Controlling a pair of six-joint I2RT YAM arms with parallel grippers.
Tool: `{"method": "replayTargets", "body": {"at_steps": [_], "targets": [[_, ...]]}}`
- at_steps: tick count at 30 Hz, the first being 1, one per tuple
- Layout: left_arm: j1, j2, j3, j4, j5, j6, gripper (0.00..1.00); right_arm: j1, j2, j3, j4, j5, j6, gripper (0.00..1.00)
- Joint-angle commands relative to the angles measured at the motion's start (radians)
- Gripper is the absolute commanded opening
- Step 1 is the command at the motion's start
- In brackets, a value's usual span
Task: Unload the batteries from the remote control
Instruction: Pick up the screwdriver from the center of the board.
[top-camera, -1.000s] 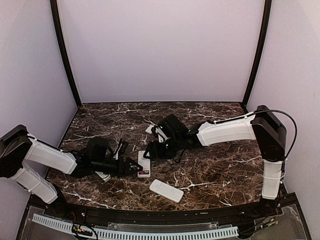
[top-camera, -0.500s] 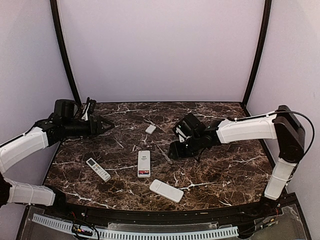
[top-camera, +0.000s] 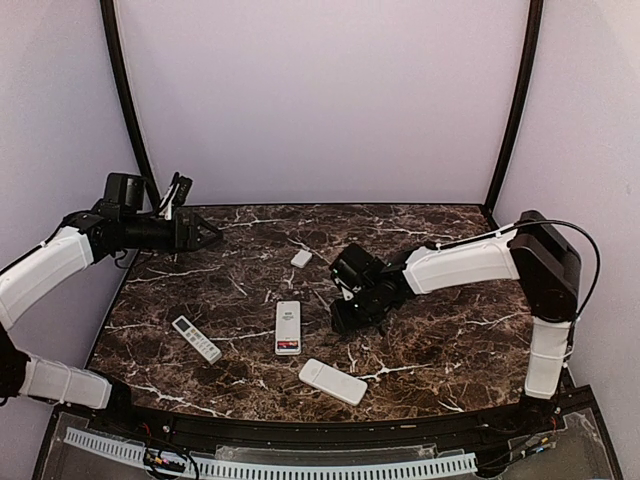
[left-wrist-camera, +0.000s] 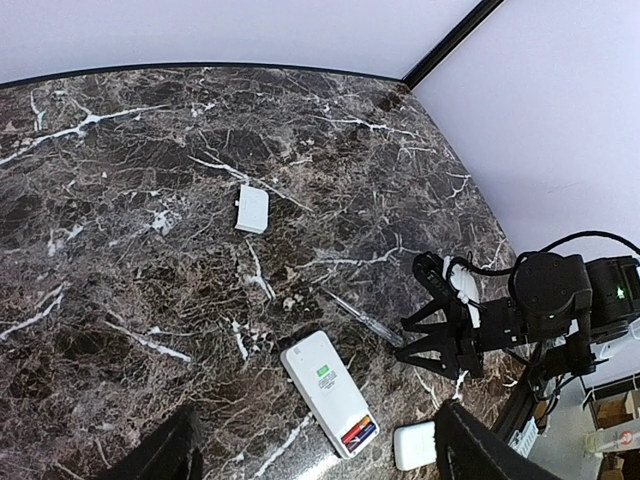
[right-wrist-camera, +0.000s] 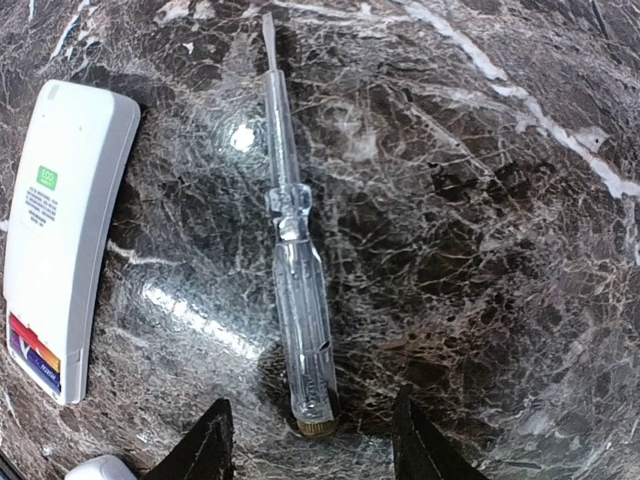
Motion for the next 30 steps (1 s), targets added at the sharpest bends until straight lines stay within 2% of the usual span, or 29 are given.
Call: {"method": "replayTargets", "body": {"at_steps": [1, 14, 23, 30], "targets": [[0.006, -0.036, -0.026, -0.043, -0.028, 0.046, 0.79, 0.011, 0.023, 0.031, -0.021, 0.028, 0.001, 0.50], [0.006, -0.009, -0.051, -0.026, 0.010, -0.005, 0.78, 0.050, 0.086, 0.093, -0.077, 0.087, 0.012, 0.37], [0.006, -0.017, -0.059, -0.031, -0.005, -0.005, 0.78, 0.063, 0.102, 0.096, -0.086, 0.128, 0.046, 0.14], [-0.007, -0.040, -0.083, -0.011, -0.009, -0.021, 0.77, 0.063, 0.036, 0.043, 0.015, 0.079, 0.046, 0.00]]}}
